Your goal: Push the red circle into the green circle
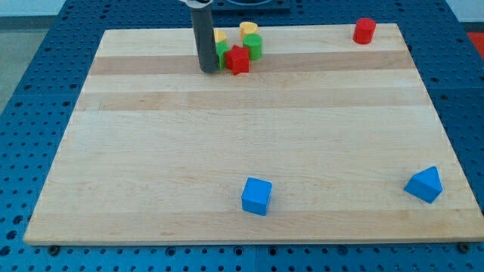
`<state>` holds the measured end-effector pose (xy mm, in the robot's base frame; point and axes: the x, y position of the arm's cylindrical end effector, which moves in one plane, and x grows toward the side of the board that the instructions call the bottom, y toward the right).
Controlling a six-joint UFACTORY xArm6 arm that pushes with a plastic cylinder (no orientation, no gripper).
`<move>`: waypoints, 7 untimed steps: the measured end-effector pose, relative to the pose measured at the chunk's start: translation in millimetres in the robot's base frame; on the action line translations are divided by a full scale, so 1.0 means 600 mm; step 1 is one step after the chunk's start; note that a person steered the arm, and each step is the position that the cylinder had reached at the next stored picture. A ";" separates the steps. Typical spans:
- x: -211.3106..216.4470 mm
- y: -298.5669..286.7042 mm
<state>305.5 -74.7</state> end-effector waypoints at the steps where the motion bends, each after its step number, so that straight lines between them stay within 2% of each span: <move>1: 0.000 0.001; 2: 0.048 0.001; 3: 0.128 0.040; 5: 0.100 0.250; 7: 0.038 0.400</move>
<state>328.2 165.0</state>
